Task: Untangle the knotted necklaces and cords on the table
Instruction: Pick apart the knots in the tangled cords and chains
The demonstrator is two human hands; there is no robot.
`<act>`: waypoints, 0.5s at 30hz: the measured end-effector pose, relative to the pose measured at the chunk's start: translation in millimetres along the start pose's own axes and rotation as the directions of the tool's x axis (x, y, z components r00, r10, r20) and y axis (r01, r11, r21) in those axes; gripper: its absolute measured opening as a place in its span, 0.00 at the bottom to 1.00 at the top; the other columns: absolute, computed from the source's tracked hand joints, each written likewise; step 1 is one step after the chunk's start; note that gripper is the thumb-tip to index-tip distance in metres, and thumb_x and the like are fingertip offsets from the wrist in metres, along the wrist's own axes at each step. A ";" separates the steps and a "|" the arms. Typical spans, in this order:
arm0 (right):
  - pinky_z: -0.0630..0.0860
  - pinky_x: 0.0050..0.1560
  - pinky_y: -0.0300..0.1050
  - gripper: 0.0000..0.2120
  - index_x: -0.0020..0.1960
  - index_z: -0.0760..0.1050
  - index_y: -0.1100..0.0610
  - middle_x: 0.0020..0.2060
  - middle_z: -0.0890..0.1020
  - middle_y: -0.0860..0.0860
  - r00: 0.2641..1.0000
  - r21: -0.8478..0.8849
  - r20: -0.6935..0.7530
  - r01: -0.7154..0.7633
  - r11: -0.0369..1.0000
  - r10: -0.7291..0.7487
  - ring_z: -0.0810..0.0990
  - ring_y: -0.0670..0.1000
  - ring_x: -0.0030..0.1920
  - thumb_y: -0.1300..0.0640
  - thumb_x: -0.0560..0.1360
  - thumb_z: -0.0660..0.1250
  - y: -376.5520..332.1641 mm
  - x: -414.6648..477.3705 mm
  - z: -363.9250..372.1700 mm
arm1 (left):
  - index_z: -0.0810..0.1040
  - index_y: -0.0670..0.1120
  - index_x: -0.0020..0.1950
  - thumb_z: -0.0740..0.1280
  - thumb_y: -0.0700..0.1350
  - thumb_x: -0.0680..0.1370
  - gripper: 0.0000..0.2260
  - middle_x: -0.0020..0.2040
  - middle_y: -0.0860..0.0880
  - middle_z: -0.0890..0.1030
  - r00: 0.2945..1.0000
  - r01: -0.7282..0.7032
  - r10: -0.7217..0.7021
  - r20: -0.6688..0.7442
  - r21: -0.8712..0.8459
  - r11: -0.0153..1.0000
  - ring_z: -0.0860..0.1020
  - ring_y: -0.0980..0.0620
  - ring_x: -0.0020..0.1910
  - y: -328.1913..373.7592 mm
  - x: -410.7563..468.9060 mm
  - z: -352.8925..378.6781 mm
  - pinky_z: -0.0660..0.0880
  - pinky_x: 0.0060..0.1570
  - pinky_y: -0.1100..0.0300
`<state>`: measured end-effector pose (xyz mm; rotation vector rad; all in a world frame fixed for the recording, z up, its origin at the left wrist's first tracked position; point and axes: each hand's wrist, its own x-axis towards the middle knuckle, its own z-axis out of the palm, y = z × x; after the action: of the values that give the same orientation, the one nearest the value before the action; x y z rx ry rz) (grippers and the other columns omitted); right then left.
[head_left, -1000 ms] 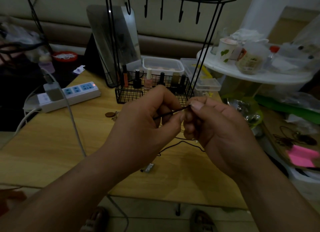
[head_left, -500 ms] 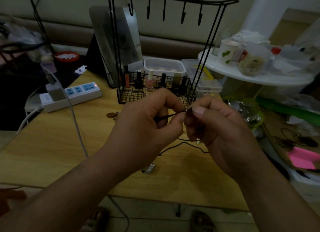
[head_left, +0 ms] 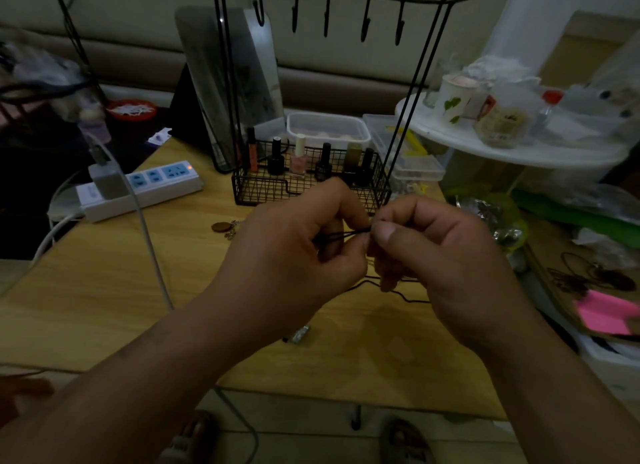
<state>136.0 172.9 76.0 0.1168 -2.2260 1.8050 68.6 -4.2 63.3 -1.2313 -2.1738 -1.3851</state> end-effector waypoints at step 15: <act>0.78 0.33 0.49 0.07 0.41 0.79 0.55 0.35 0.80 0.55 0.992 0.100 0.090 -0.095 0.990 0.086 0.78 0.53 0.33 0.60 0.73 0.63 2.1 -0.5 -3.8 | 0.79 0.50 0.50 0.73 0.44 0.77 0.05 0.33 0.53 0.77 0.999 0.025 -0.023 0.049 -0.045 0.999 0.72 0.57 0.29 3.4 -1.3 0.9 0.64 0.32 0.73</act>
<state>136.6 177.0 74.6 0.1167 -2.2273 2.0010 72.2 -3.5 64.1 -1.2720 -2.2078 -1.4362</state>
